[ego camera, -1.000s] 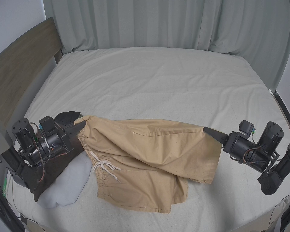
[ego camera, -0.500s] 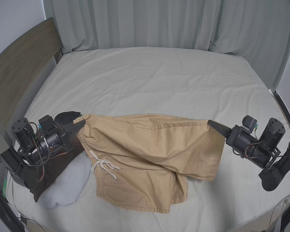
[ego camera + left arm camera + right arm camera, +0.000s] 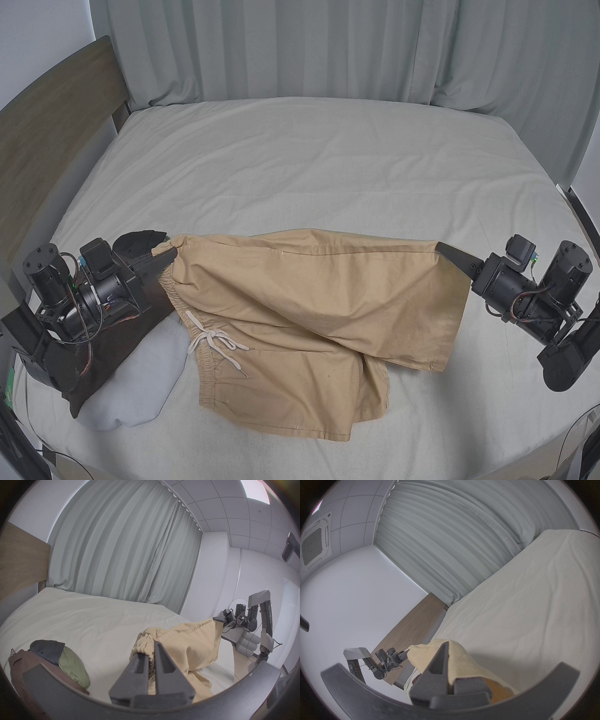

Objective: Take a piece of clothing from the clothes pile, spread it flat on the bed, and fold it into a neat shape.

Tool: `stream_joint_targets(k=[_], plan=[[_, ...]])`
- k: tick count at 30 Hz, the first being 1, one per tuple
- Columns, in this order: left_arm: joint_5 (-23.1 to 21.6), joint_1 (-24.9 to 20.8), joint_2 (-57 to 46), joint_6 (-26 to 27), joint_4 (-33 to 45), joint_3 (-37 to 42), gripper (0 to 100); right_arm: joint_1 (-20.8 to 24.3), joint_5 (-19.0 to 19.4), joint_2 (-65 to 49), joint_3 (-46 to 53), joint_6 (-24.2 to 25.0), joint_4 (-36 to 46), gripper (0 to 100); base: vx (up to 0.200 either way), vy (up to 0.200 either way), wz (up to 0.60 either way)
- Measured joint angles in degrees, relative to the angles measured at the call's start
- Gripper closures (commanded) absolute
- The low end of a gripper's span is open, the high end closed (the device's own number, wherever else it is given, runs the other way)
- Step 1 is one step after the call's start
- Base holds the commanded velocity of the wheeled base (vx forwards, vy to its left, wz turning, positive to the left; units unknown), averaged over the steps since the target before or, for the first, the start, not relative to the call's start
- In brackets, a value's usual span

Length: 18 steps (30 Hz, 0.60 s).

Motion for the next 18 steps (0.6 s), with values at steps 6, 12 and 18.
stream_joint_targets(k=[6,12,18], plan=[[0.0,0.1,0.0,0.0,0.0,0.0,100,-0.9,0.0,0.1,-0.2,-3.4,0.0,100,0.000,0.000,0.00],[0.0,0.2,0.0,0.0,0.0,0.0,100,-1.5,0.0,0.2,-0.2,-4.4,0.0,100,0.000,0.000,0.00],[0.0,0.6,0.1,0.0,0.0,0.0,100,-2.6,0.0,0.4,-0.5,-4.6,0.0,100,0.000,0.000,0.00]])
